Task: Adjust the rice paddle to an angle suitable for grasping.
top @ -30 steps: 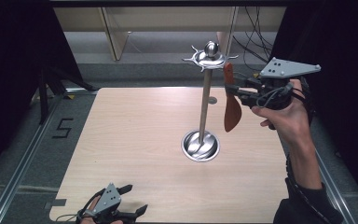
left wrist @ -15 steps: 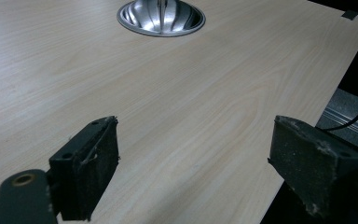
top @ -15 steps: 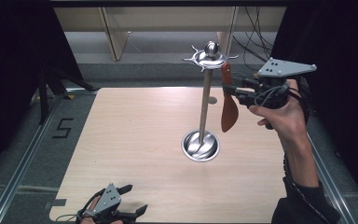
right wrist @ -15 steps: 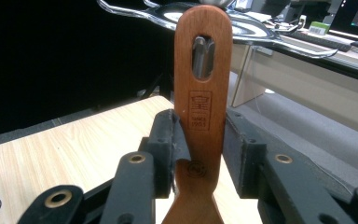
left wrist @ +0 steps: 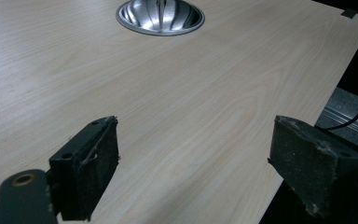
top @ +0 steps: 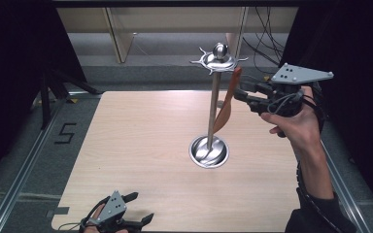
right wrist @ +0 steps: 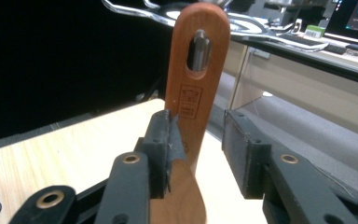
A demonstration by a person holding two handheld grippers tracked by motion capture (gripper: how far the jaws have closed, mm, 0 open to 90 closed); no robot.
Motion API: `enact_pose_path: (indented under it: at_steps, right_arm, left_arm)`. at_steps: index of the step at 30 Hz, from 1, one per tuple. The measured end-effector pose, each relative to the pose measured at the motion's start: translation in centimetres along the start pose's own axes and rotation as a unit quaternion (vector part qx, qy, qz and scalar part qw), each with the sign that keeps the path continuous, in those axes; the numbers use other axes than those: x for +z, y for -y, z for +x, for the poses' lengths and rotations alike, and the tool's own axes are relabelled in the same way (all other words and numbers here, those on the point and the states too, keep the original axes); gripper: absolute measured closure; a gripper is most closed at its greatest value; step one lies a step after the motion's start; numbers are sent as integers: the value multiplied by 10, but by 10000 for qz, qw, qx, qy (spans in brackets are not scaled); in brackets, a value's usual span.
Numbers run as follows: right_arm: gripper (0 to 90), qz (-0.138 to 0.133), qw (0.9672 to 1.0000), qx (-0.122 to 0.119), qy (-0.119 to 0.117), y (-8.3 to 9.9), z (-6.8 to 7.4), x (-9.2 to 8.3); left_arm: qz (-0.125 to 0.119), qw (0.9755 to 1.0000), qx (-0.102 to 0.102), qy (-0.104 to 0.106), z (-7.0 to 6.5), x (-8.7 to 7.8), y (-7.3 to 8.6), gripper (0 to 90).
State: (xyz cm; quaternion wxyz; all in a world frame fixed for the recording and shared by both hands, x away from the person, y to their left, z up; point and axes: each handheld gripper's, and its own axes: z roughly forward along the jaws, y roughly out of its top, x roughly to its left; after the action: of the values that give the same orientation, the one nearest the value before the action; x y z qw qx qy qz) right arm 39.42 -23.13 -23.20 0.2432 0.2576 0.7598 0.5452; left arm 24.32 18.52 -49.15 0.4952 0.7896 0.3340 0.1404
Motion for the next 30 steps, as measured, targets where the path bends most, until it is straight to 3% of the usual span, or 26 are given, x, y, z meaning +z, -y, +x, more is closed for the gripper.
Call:
enact_pose_path:
  at_steps: [8,15,18,21,26,30]
  right_arm:
    - [569,-39,9999,95,15,13,2,-13]
    - [523,-78,9998,165,118,41,3,-30]
    - [516,-94,9997,199,136,50,4,-31]
    - [501,-14,9996,236,121,66,3,-25]
    - [489,87,9992,356,137,72,4,-22]
    - [483,64,9994,280,192,75,5,-20]
  left_arm:
    - [8,10000,-2,-1,0,0,0,149]
    - [100,9999,54,-42,0,-1,0,149]
    - [184,9997,129,-89,1,-2,0,149]
    - [32,10000,20,1,0,0,0,149]
    - [38,10000,20,-1,0,0,0,149]
    - [40,10000,41,-3,1,-1,0,149]
